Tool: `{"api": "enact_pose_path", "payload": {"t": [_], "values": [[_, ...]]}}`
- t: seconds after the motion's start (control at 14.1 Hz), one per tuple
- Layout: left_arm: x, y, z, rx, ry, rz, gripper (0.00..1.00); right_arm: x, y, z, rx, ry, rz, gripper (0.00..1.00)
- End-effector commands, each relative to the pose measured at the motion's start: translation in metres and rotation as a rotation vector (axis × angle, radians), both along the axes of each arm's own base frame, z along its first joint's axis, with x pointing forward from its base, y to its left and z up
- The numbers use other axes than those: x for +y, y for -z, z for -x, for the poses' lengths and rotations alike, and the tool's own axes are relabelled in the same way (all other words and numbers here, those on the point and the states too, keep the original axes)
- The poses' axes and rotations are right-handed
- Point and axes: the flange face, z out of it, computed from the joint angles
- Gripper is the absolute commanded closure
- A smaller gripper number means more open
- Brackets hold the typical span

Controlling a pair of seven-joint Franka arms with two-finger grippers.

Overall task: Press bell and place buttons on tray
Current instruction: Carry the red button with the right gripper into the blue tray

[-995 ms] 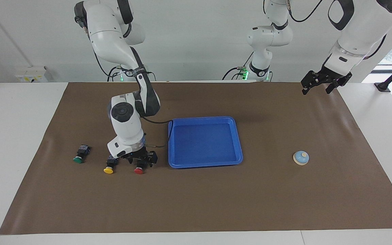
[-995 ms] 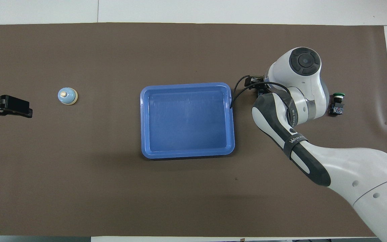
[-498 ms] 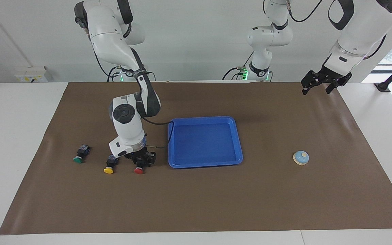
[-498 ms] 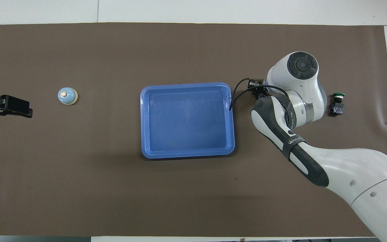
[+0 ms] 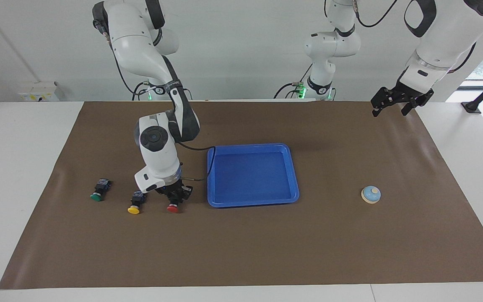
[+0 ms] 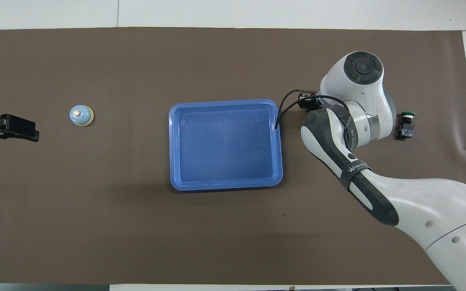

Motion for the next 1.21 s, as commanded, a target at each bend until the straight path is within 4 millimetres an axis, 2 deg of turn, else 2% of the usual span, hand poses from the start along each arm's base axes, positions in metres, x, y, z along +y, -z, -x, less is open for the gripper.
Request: {"api": "enact_pose_path", "payload": {"t": [0.0, 0.14, 0.21, 0.28, 0.36, 0.43, 0.5, 0.64, 0.78, 1.0, 1.14], "values": [[0.002, -0.001, 0.001, 0.008, -0.013, 0.014, 0.00, 0.047, -0.047, 0.015, 0.025, -0.002, -0.045, 1.00], [0.002, -0.001, 0.001, 0.008, -0.013, 0.014, 0.00, 0.093, -0.063, 0.037, 0.028, -0.003, -0.038, 1.00], [0.001, -0.001, 0.001, 0.008, -0.012, 0.014, 0.00, 0.121, -0.064, 0.050, 0.026, -0.010, -0.037, 1.00], [0.001, -0.001, 0.001, 0.008, -0.012, 0.014, 0.00, 0.142, -0.061, 0.062, 0.027, 0.000, -0.038, 1.00], [0.002, -0.001, 0.001, 0.008, -0.013, 0.014, 0.00, 0.156, -0.060, 0.073, 0.024, -0.004, -0.037, 1.00], [0.001, -0.001, 0.001, 0.008, -0.012, 0.014, 0.00, 0.168, -0.050, 0.086, 0.029, -0.020, -0.034, 1.00], [0.001, -0.001, 0.001, 0.008, -0.012, 0.014, 0.00, 0.173, -0.043, 0.095, 0.025, -0.035, -0.035, 1.00], [0.002, -0.001, 0.001, 0.008, -0.013, 0.014, 0.00, 0.185, -0.015, 0.115, 0.025, -0.064, -0.036, 1.00], [0.002, -0.001, 0.001, 0.008, -0.013, 0.014, 0.00, 0.182, 0.005, 0.125, 0.015, -0.071, -0.044, 1.00], [0.001, -0.001, 0.001, 0.008, -0.012, 0.014, 0.00, 0.177, 0.025, 0.132, 0.005, -0.072, -0.054, 1.00], [0.002, -0.001, 0.001, 0.008, -0.013, 0.014, 0.00, 0.173, 0.027, 0.130, 0.000, -0.068, -0.058, 1.00]]}}
